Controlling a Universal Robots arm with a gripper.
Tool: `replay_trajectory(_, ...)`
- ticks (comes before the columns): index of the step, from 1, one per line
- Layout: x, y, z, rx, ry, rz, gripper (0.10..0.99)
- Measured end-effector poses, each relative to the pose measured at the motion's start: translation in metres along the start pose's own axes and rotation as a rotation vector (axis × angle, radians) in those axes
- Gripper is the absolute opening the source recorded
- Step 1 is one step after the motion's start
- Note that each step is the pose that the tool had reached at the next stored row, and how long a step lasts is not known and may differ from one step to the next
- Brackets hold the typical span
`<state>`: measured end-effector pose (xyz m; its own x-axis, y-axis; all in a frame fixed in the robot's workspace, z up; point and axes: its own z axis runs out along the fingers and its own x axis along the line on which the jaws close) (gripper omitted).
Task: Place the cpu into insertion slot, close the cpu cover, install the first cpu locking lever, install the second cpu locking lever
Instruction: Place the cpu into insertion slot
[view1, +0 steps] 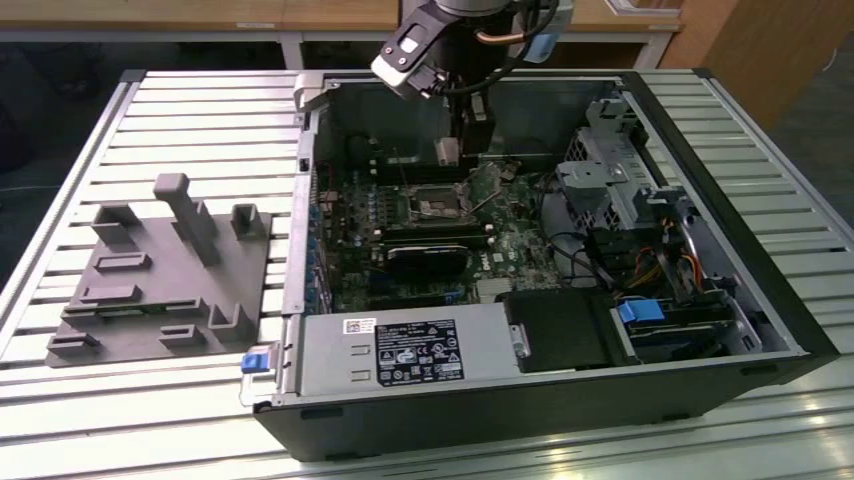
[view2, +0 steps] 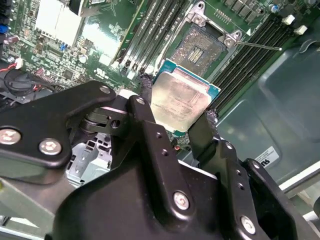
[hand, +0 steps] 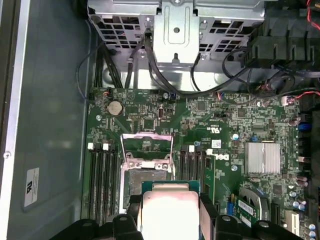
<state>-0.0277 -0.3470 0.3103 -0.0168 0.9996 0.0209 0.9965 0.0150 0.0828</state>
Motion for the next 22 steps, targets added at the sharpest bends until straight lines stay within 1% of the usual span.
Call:
replay_trajectory(1, 0.0000, -0.0001, 0.0007, 0.000, 0.0038, 0.000, 0.537)
replay_trajectory(2, 0.0001, -0.0001, 0.0012, 0.000, 0.0044, 0.000, 0.537)
replay_trajectory(5, 0.0000, -0.0002, 0.0022, 0.000, 0.0043, 0.000, 0.537)
replay_trajectory(10, -0.0001, -0.0005, 0.0064, 0.000, 0.0042, 0.000, 0.537)
replay_trajectory(13, -0.0001, -0.0007, 0.0086, -0.002, 0.0042, 0.000, 0.537)
replay_trajectory(22, -0.0002, -0.0010, 0.0120, -0.005, 0.0039, 0.000, 0.537)
